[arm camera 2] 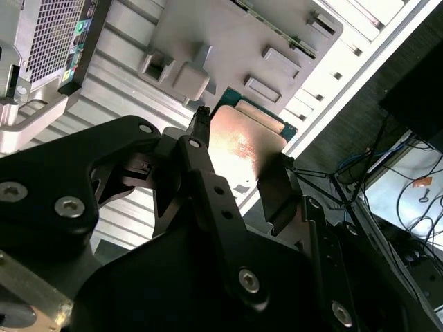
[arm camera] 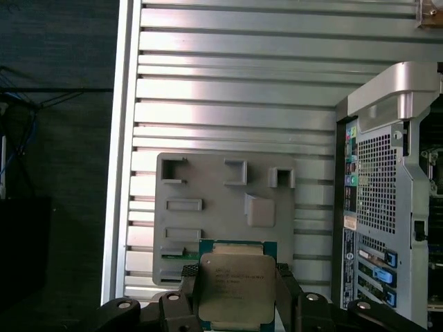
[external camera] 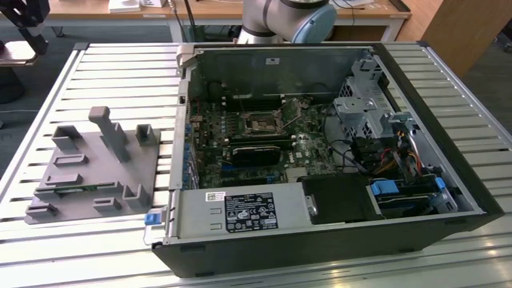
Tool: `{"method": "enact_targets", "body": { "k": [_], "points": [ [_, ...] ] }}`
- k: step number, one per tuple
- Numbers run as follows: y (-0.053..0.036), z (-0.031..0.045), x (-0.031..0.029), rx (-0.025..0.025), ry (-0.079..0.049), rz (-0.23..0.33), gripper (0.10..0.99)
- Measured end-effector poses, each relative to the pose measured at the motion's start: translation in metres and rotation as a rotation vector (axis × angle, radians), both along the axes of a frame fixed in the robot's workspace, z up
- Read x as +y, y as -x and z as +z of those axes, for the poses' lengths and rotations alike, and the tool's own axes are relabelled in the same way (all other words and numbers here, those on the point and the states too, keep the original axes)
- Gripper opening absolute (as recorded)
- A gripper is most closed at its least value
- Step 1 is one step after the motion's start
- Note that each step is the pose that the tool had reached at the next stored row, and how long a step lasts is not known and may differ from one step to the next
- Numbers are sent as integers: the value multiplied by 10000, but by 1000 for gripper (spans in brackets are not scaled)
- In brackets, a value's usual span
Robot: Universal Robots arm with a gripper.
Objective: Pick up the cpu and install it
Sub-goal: 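Pick up the cpu and move it towards the insertion slot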
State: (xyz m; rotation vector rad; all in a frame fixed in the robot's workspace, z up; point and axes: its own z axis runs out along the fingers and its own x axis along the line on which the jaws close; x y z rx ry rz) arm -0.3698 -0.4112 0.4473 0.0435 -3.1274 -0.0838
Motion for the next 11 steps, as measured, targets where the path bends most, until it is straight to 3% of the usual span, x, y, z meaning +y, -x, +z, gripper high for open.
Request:
{"method": "enact_targets", "body": {
  "k": [11],
  "points": [
    [-69, 0, 0, 1, 0, -1, 529]
  ]
}}
